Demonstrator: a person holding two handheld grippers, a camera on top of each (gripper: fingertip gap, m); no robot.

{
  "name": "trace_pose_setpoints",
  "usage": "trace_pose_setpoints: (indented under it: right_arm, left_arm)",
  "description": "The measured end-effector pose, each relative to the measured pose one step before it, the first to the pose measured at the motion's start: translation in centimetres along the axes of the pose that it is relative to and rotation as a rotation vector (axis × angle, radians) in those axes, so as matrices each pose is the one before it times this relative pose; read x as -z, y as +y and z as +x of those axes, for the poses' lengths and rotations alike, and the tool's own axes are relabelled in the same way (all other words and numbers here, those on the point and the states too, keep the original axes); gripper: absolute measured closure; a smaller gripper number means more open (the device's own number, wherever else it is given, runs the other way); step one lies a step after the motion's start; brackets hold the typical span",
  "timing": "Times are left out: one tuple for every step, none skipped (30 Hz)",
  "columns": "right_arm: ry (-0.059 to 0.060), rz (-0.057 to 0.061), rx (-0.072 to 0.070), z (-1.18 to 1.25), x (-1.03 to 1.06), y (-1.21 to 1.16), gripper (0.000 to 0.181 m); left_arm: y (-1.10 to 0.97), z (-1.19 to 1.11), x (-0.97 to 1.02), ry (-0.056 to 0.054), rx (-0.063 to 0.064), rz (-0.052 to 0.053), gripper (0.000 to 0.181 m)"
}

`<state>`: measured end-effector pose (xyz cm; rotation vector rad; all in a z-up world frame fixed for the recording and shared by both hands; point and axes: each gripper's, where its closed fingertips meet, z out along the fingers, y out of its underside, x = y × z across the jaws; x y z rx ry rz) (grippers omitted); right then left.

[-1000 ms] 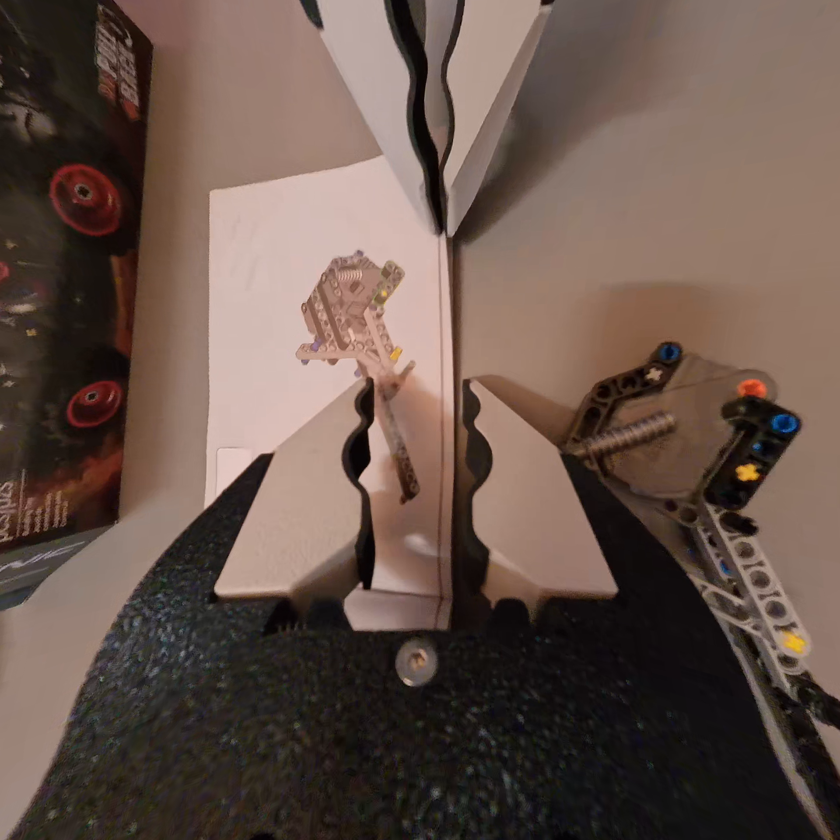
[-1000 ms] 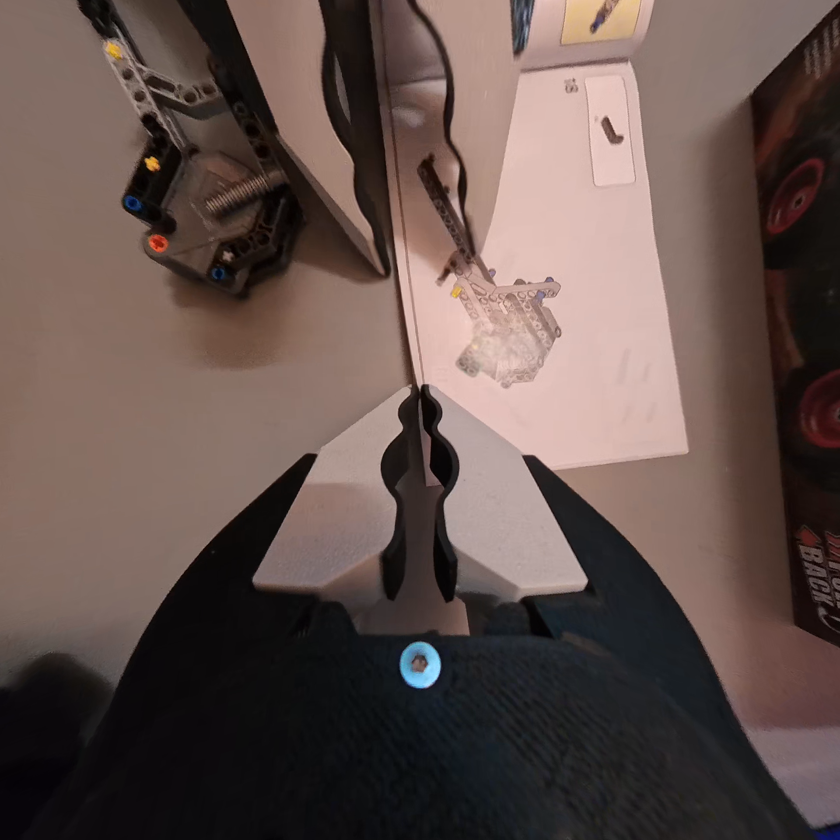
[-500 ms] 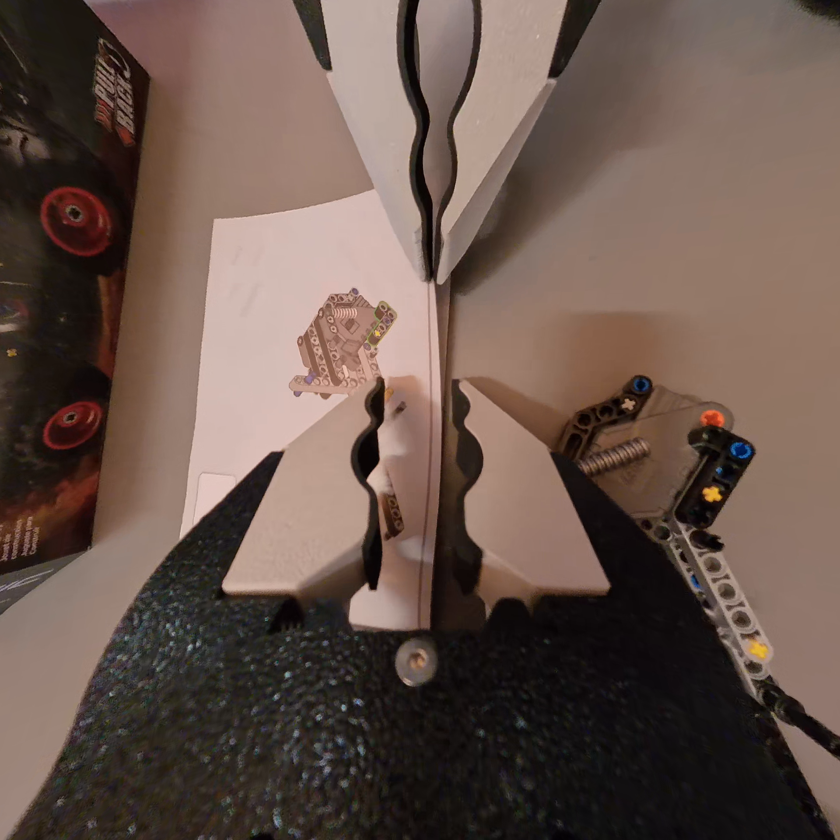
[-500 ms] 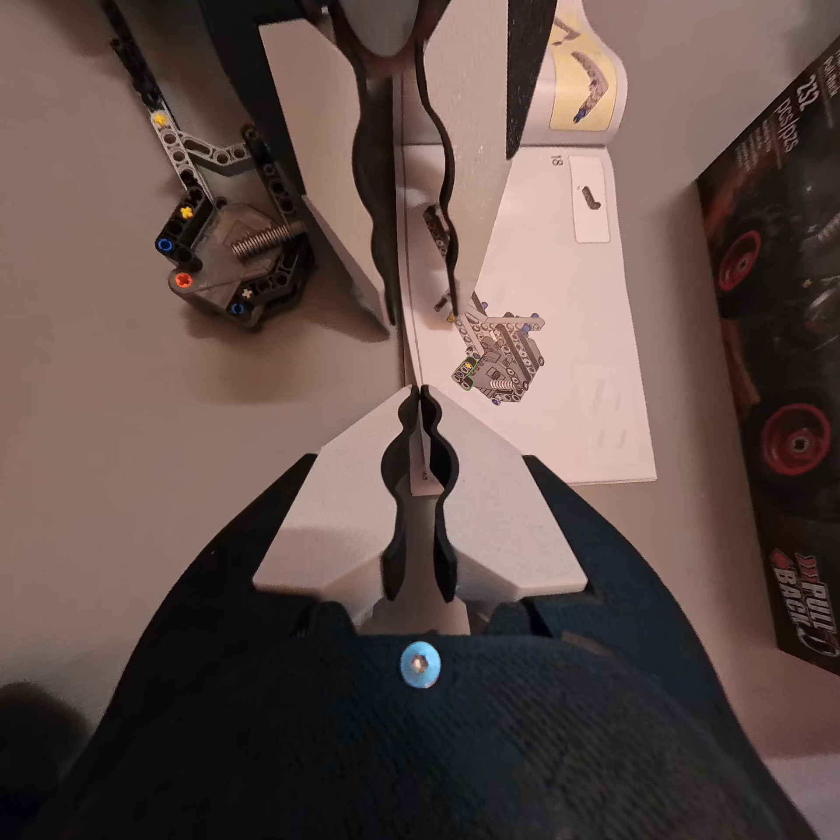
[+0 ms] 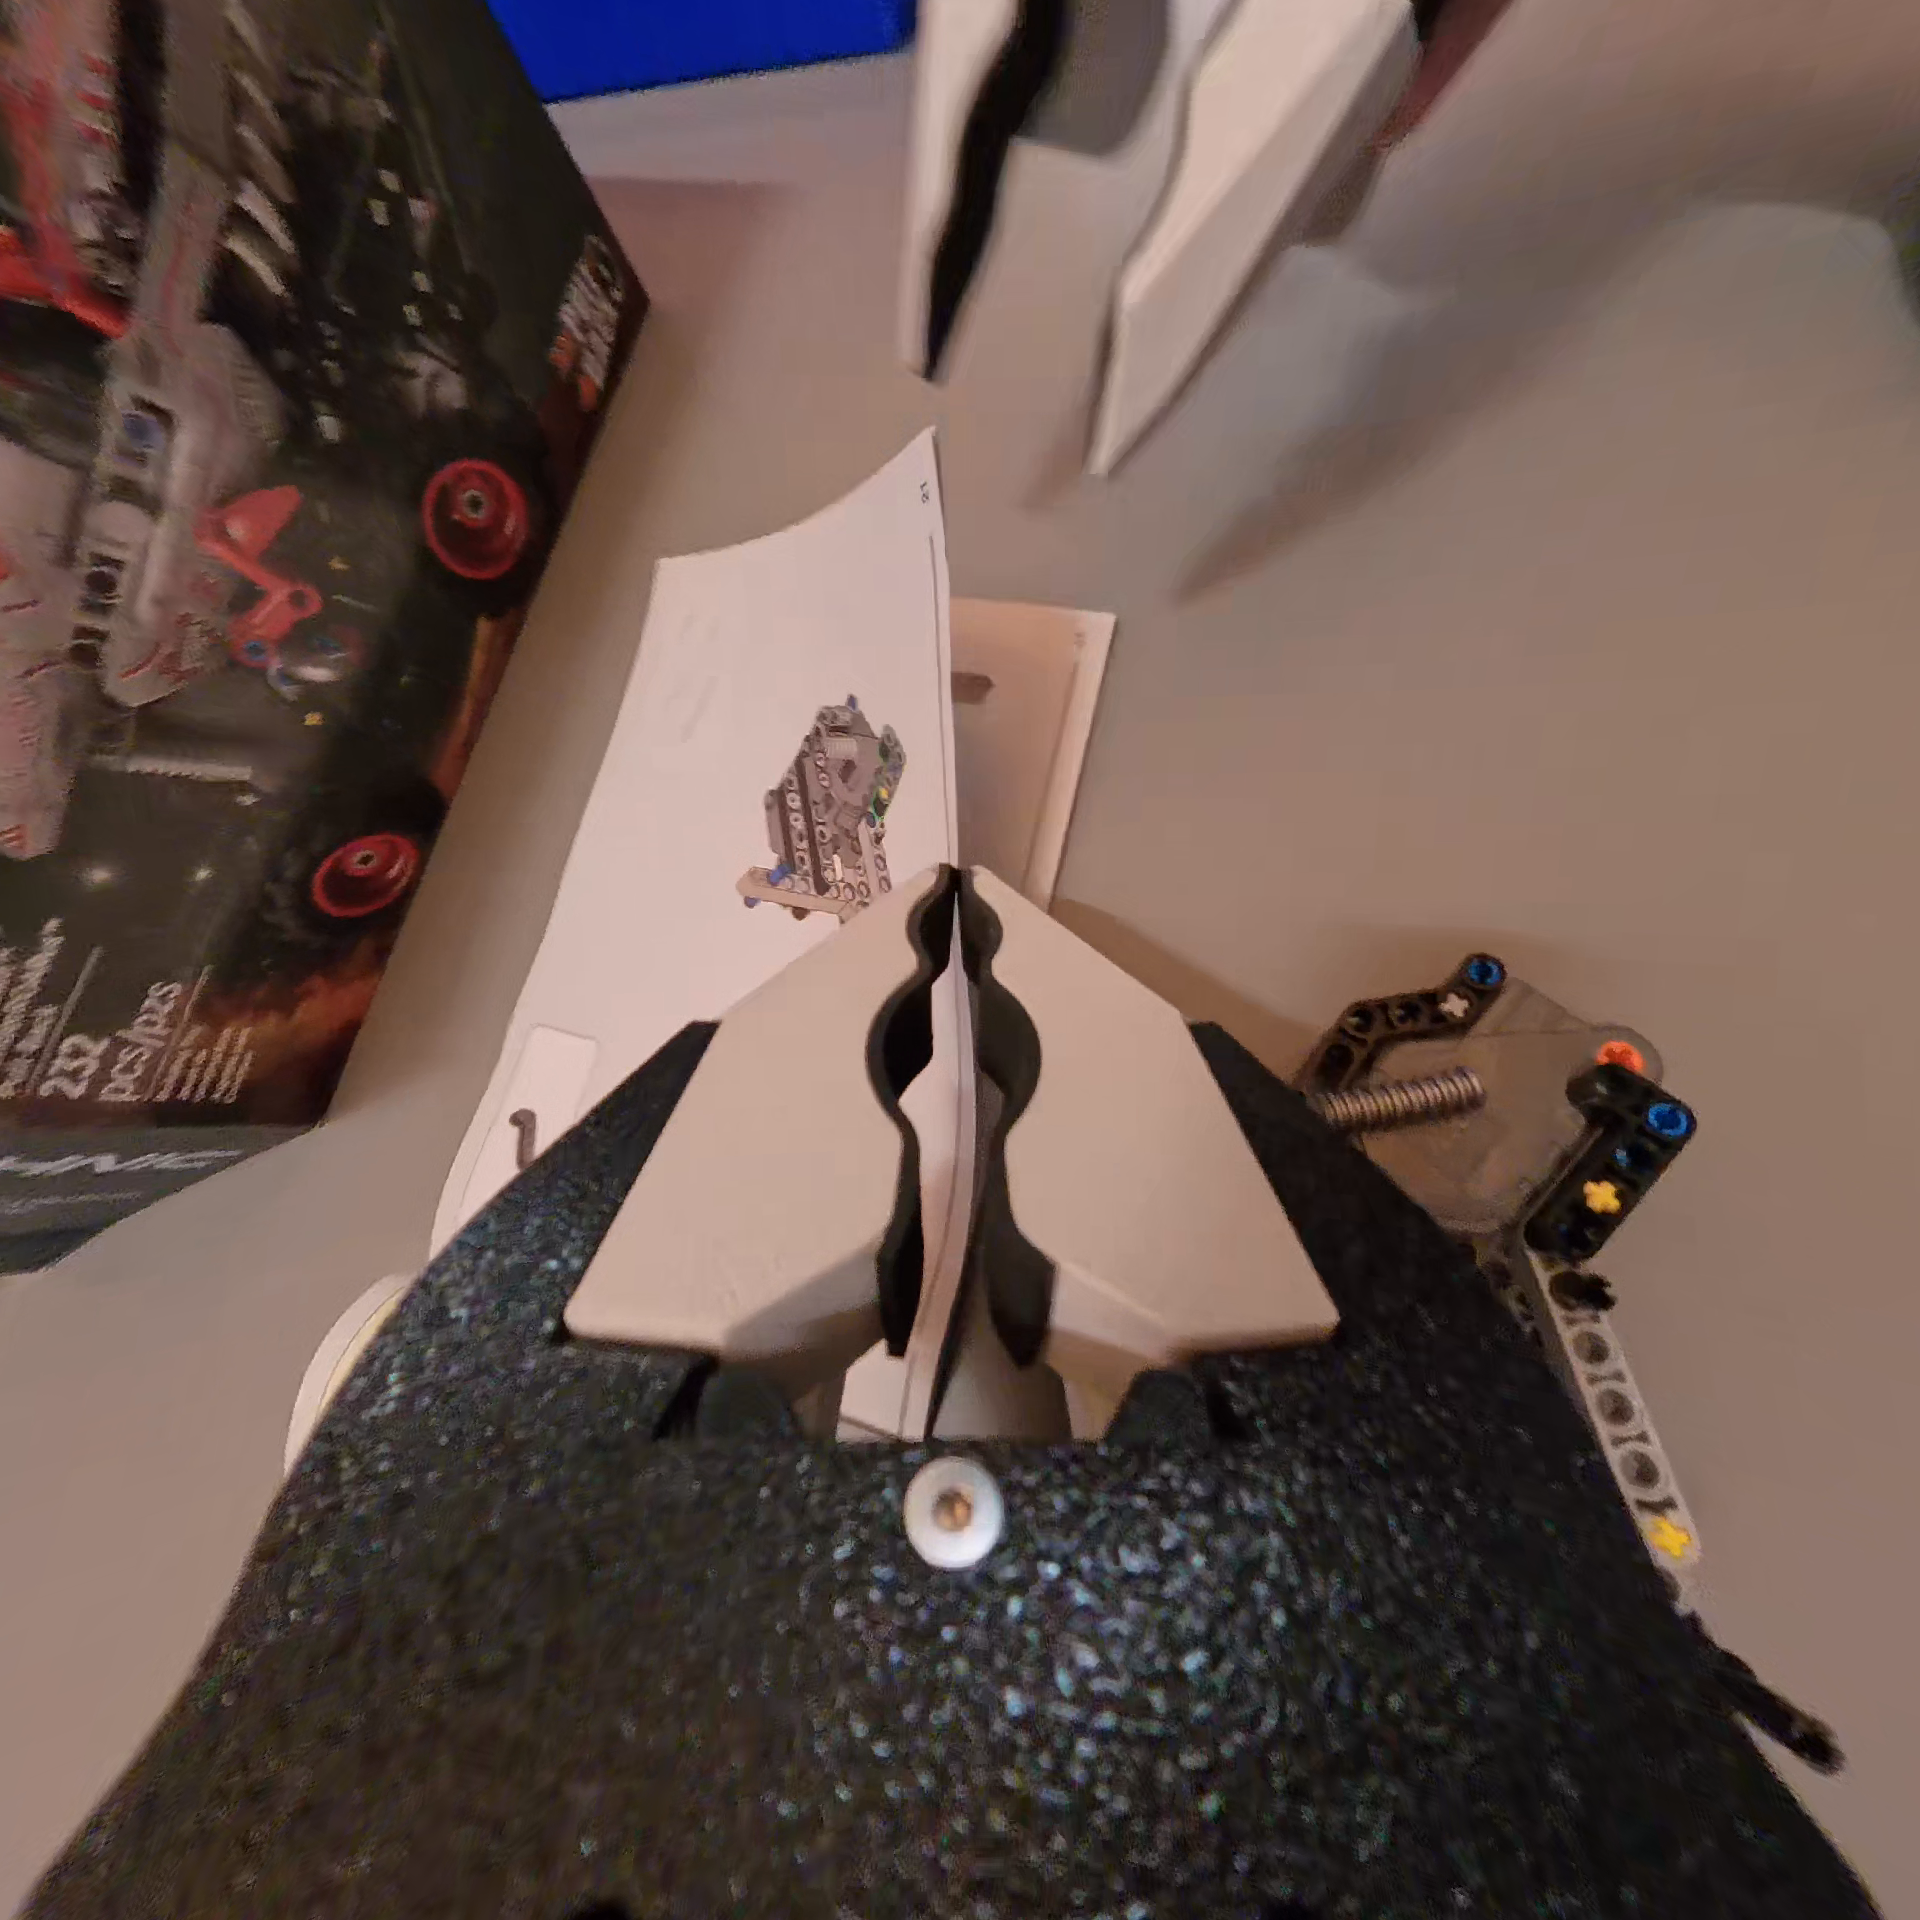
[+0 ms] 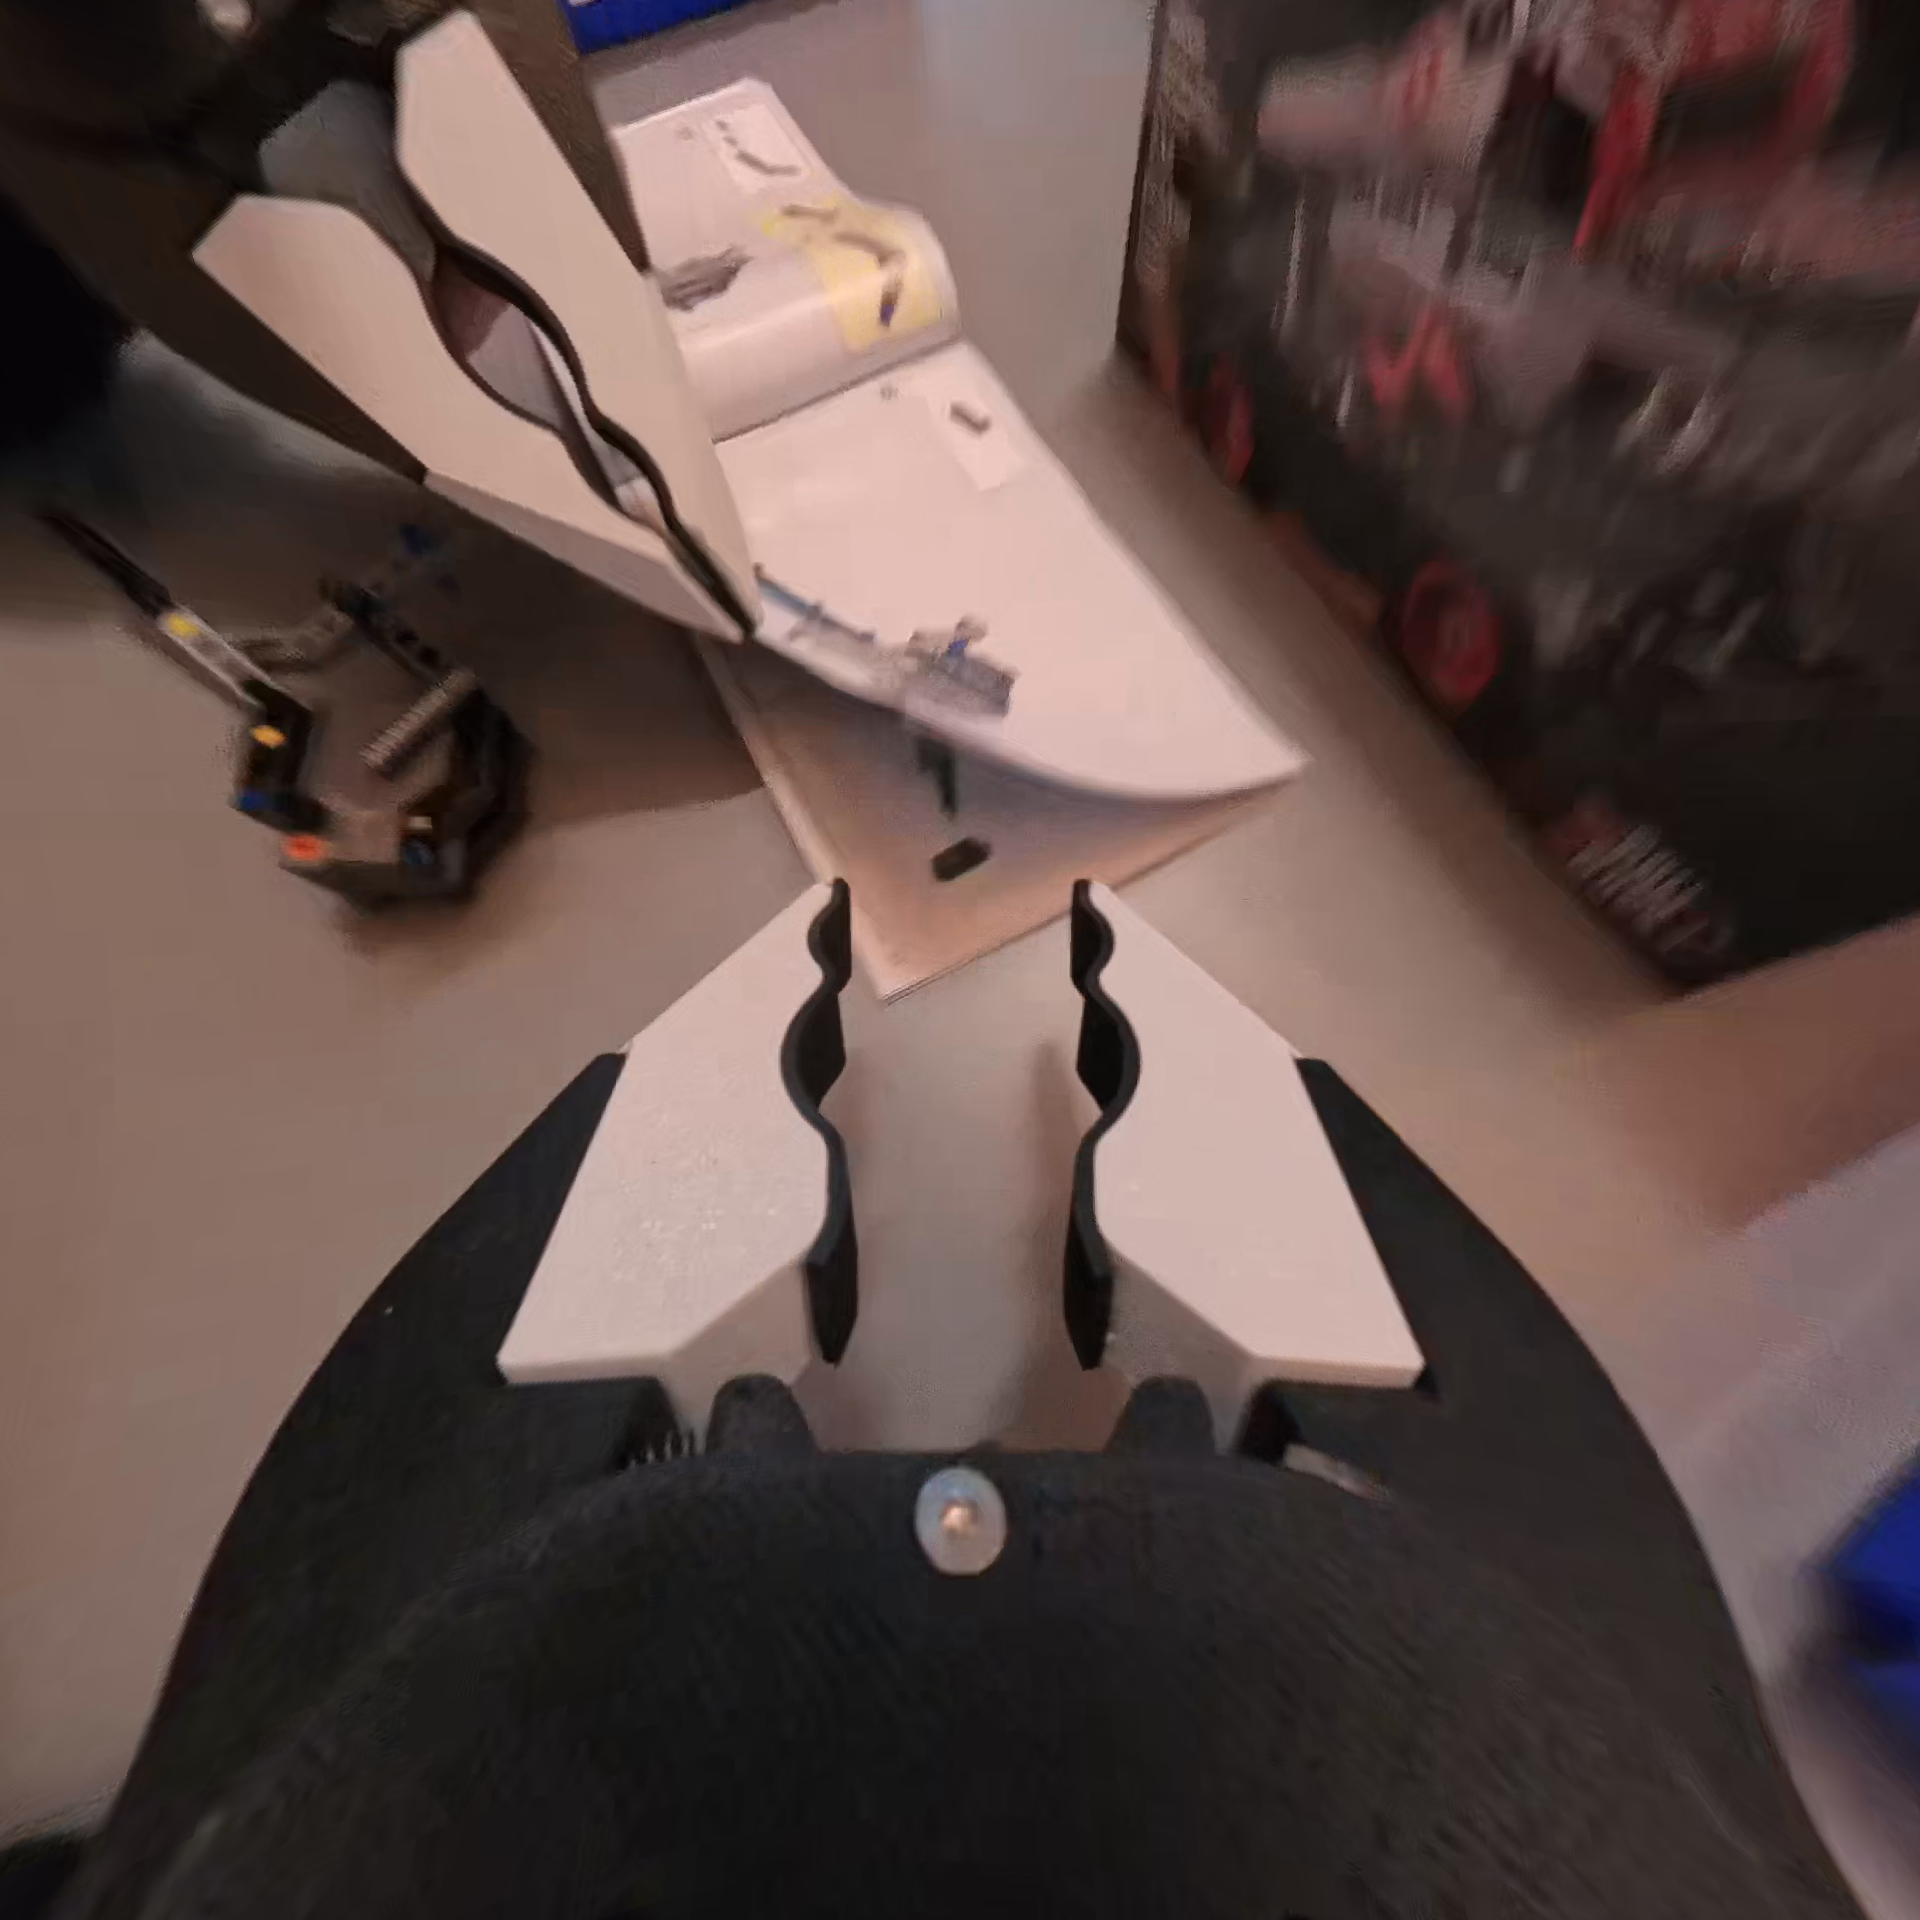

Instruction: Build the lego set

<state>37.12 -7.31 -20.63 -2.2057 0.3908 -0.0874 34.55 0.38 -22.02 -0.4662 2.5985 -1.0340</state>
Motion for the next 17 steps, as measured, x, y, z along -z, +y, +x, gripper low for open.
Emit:
trace_pose_setpoints:
  right_arm:
    - [-0.0551, -0.0300, -0.1185, -0.572, -0.160, 0.822, 0.146]
    - [-0.0468, -0.0193, -0.0943, -0.447, -0.505, 0.565, 0.153]
    - [-0.0228, 0.0082, -0.0647, -0.126, -0.722, 0.084, 0.151]
    - [-0.0212, 0.0292, -0.0502, -0.180, -0.806, -0.251, 0.143]
    - [-0.0453, 0.0100, -0.0371, -0.588, -0.777, -0.095, 0.143]
    - [-0.0341, -0.0134, -0.0109, -0.477, -0.673, 0.099, 0.148]
    - [0.0023, -0.0193, 0.0131, -0.043, -0.565, 0.173, 0.148]
    - [0.0242, -0.0246, 0.0354, 0.210, -0.446, 0.269, 0.150]
    - [0.0283, -0.0257, 0.0441, 0.220, -0.356, 0.284, 0.149]
    - [0.0251, -0.0148, 0.0387, 0.146, -0.238, 0.156, 0.151]
    - [0.0214, 0.0067, 0.0282, 0.132, -0.088, -0.181, 0.153]
    - [0.0134, 0.0063, 0.0203, 0.126, -0.065, -0.137, 0.157]
    - [0.0032, -0.0021, 0.0185, 0.013, -0.064, 0.049, 0.159]
    - [0.0051, -0.0068, 0.0213, 0.036, -0.098, 0.143, 0.159]
    - [0.0060, 0.0018, 0.0304, 0.001, -0.045, 0.048, 0.159]
    - [0.0023, 0.0001, 0.0353, -0.077, 0.014, 0.067, 0.159]
    - [0.0027, -0.0047, 0.0319, -0.055, 0.026, 0.132, 0.161]
  left_arm:
    - [-0.243, -0.263, 0.201, -0.0183, 0.0123, 0.0167, 0.181]
    - [-0.145, -0.094, 0.142, -0.0076, 0.0022, 0.0095, 0.181]
    - [-0.070, 0.061, 0.085, 0.0019, -0.0109, 0.0053, 0.181]
    - [-0.027, 0.058, 0.037, 0.0028, -0.0164, 0.0038, 0.181]
    - [0.047, 0.099, -0.004, 0.0083, -0.0168, 0.0008, 0.181]
    - [0.068, 0.145, -0.079, 0.0155, -0.0131, 0.0009, 0.181]
    - [-0.015, 0.101, -0.113, 0.0151, -0.0034, 0.0057, 0.178]
    - [-0.030, 0.142, -0.137, 0.0202, 0.0020, 0.0066, 0.173]
    - [0.048, 0.201, -0.156, 0.0261, 0.0025, -0.0022, 0.168]
    - [0.036, 0.052, -0.157, 0.0150, 0.0022, -0.0070, 0.164]
    - [-0.124, -0.090, -0.125, 0.0016, -0.0021, -0.0004, 0.163]
    - [-0.323, 0.052, -0.152, 0.0059, -0.0067, 0.0089, 0.161]
    - [-0.401, 0.254, -0.230, 0.0145, -0.0078, 0.0113, 0.159]
    - [-0.376, 0.241, -0.337, 0.0115, -0.0113, 0.0070, 0.158]
    - [-0.303, 0.109, -0.377, 0.0017, -0.0225, 0.0035, 0.158]
    - [-0.211, -0.049, -0.395, -0.0070, -0.0318, 0.0017, 0.158]
    - [-0.054, -0.211, -0.386, -0.0156, -0.0296, -0.0052, 0.158]
